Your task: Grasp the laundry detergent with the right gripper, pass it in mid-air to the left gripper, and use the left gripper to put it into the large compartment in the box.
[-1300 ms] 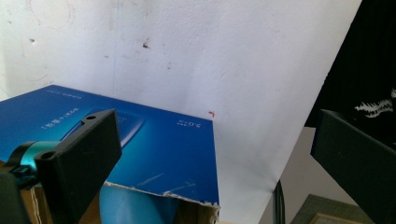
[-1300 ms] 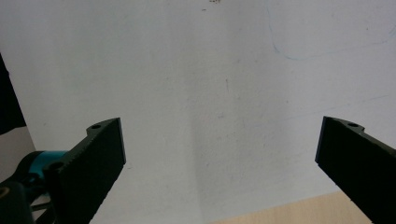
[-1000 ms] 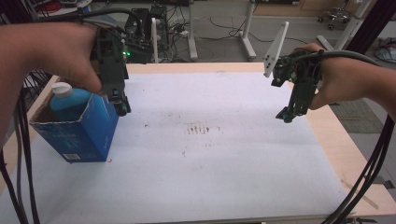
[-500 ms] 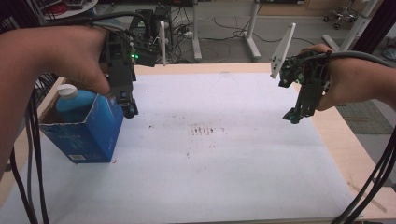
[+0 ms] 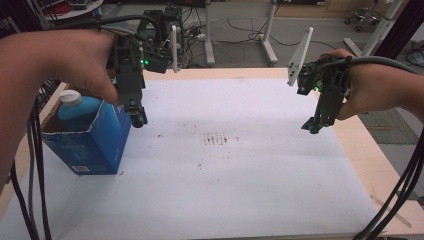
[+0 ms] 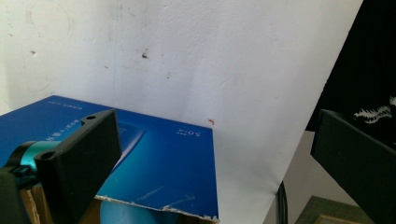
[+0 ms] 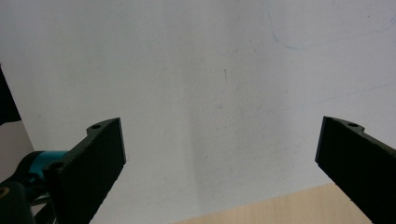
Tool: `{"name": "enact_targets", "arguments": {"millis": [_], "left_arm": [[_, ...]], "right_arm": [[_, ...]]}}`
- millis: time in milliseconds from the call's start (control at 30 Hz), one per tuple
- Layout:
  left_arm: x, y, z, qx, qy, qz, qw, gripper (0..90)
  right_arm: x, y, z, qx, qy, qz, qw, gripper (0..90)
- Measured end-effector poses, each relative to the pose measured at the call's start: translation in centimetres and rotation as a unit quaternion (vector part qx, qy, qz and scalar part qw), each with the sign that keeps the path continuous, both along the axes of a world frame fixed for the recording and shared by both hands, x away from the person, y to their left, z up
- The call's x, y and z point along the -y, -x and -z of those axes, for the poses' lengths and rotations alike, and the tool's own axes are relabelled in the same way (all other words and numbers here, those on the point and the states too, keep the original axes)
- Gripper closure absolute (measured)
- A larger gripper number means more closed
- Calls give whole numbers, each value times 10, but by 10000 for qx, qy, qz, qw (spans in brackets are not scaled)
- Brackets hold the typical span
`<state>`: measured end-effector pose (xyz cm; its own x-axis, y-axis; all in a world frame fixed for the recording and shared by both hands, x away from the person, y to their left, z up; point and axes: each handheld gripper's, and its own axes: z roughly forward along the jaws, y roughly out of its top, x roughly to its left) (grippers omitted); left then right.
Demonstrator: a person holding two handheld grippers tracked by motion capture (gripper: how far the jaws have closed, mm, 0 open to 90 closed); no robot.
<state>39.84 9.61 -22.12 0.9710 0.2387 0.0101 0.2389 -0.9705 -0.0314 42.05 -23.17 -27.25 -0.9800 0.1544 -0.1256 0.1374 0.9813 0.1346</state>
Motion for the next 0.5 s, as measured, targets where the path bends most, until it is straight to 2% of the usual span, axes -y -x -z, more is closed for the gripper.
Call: {"name": "enact_targets", "arguments": {"millis": [400,500], "left_arm": [[3,-1,4,-28,-15,-7,10000,17],[3,0,6,44,-24,-51,10000,17]], "right_arm": [[2,1,1,31,17,34,10000,9],[3,2,2,54,-22,-1,10000,9]]}}
